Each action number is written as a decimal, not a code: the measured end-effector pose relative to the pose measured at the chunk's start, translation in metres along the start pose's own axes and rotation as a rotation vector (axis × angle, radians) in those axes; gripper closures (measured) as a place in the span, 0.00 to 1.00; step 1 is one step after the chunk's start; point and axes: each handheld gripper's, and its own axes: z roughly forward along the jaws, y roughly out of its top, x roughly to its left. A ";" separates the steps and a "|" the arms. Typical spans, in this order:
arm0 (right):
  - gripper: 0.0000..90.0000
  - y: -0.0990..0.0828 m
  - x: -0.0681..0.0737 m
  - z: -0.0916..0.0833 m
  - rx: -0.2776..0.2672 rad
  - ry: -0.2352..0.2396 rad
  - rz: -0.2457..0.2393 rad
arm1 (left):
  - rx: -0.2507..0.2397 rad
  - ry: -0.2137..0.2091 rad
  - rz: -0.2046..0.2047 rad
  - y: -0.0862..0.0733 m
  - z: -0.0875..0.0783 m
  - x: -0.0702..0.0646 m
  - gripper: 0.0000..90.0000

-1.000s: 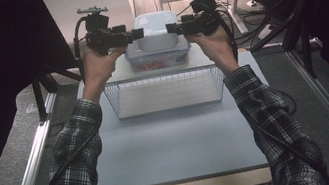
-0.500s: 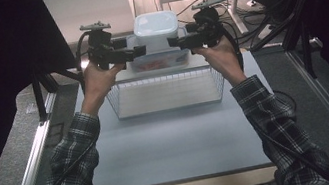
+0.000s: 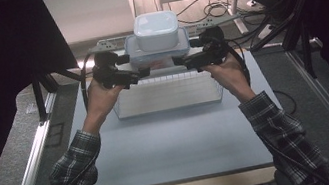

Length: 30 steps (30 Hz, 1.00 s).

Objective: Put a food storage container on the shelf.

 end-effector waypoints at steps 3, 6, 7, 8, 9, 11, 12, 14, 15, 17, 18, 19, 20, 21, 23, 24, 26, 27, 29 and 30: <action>0.08 -0.009 0.004 -0.002 0.005 0.016 -0.010 | 0.012 -0.004 0.007 -0.010 0.000 -0.005 0.05; 0.08 -0.019 0.008 -0.003 0.017 0.027 -0.014 | 0.023 0.005 0.018 -0.020 0.001 -0.010 0.04; 0.08 -0.023 0.009 -0.004 0.024 0.033 -0.013 | 0.024 0.007 0.020 -0.024 0.001 -0.012 0.04; 0.07 -0.027 0.011 -0.004 0.028 0.036 -0.014 | 0.028 0.005 0.022 -0.028 0.001 -0.013 0.04; 0.07 -0.030 0.012 -0.005 0.032 0.040 -0.016 | 0.029 0.001 0.024 -0.031 0.001 -0.013 0.03; 0.05 -0.036 0.014 -0.006 0.037 0.039 -0.025 | 0.030 -0.011 0.022 -0.039 0.001 -0.015 0.03; 0.04 -0.039 0.015 -0.006 0.036 0.035 -0.026 | 0.030 -0.021 0.021 -0.045 0.001 -0.016 0.03; 0.01 -0.046 0.017 -0.007 0.043 0.028 -0.027 | 0.034 -0.028 0.017 -0.053 0.001 -0.017 0.03; 0.00 -0.050 0.018 -0.008 0.050 0.022 -0.026 | 0.036 -0.027 0.014 -0.056 0.000 -0.018 0.03; 0.00 -0.057 0.020 -0.009 0.059 0.014 -0.027 | 0.039 -0.030 0.009 -0.065 -0.001 -0.019 0.03; 0.00 -0.060 0.020 -0.009 0.064 0.015 -0.026 | 0.037 -0.030 0.005 -0.070 -0.002 -0.020 0.03; 0.00 -0.065 0.020 -0.010 0.069 0.018 -0.023 | 0.037 -0.026 0.004 -0.074 -0.003 -0.021 0.03; 0.00 -0.069 0.020 -0.010 0.074 0.023 -0.021 | 0.038 -0.021 0.003 -0.078 -0.004 -0.022 0.03; 0.00 -0.073 0.020 -0.010 0.080 0.027 -0.018 | 0.039 -0.021 -0.002 -0.082 -0.005 -0.023 0.03; 0.00 -0.083 0.020 -0.011 0.090 0.030 -0.013 | 0.045 -0.017 -0.003 -0.092 -0.006 -0.025 0.03; 0.00 -0.087 0.020 -0.012 0.092 0.030 -0.014 | 0.048 -0.016 -0.001 -0.095 -0.006 -0.026 0.03; 0.00 -0.093 0.021 -0.013 0.097 0.026 -0.015 | 0.054 -0.010 0.002 -0.103 -0.007 -0.029 0.03; 0.00 -0.098 0.021 -0.014 0.102 0.022 -0.022 | 0.055 -0.010 0.001 -0.106 -0.007 -0.030 0.03; 0.00 -0.105 0.021 -0.015 0.112 0.019 -0.024 | 0.058 -0.011 0.000 -0.114 -0.008 -0.032 0.02; 0.00 -0.109 0.021 -0.016 0.115 0.016 -0.027 | 0.058 -0.010 -0.001 -0.117 -0.008 -0.033 0.02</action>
